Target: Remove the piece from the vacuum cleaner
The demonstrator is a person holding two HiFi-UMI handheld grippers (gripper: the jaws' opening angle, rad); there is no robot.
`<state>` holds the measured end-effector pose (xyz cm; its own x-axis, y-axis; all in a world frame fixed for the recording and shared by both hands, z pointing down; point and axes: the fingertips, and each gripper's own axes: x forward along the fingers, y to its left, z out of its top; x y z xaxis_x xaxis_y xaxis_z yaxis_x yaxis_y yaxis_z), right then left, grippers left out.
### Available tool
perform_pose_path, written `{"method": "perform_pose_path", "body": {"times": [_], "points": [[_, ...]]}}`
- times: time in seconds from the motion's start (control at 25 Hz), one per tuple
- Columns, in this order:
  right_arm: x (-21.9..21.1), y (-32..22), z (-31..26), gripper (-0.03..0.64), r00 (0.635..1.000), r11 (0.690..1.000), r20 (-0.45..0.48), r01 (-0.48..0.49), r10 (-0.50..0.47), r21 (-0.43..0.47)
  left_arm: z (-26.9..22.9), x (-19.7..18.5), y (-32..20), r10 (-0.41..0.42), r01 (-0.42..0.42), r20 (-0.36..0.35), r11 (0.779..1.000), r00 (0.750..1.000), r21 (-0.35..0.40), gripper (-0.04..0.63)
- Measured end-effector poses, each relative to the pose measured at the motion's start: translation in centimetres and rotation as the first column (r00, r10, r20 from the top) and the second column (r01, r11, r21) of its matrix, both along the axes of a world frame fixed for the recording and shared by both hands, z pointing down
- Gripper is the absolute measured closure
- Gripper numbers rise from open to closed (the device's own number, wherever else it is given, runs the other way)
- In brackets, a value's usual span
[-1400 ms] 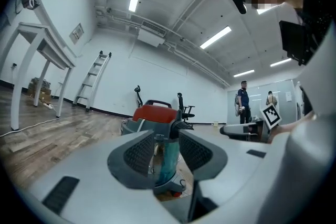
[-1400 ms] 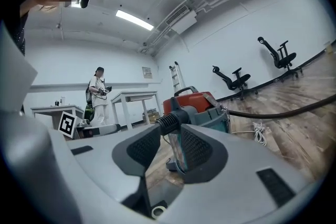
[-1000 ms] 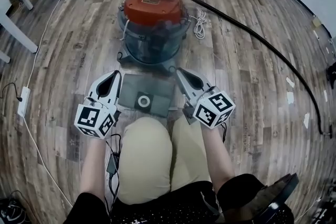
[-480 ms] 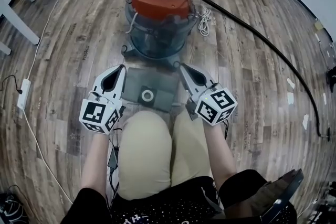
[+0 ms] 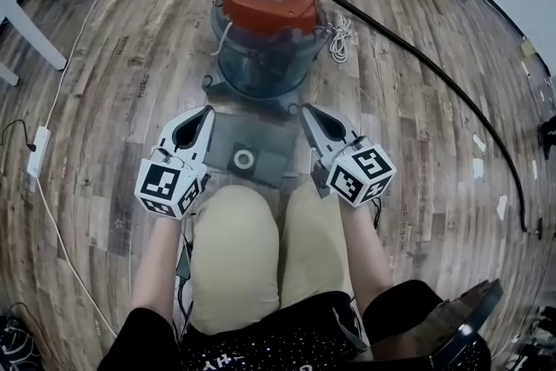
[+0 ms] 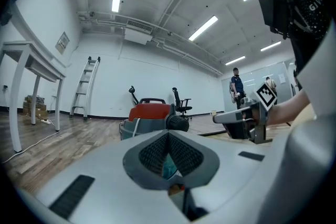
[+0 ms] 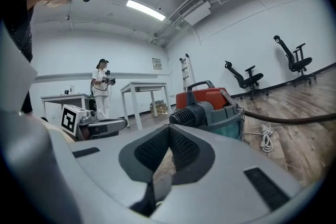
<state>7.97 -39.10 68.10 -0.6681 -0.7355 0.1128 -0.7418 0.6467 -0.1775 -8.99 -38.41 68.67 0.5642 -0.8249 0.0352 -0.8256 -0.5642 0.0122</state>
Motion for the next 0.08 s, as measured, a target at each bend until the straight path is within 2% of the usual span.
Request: {"method": "perform_pose_path", "body": {"times": [0.08], "points": [[-0.13, 0.10, 0.37, 0.604, 1.000, 1.000, 0.008, -0.001, 0.001, -0.011, 0.43, -0.07, 0.12, -0.004, 0.004, 0.010, 1.000, 1.000, -0.014, 0.586]]}}
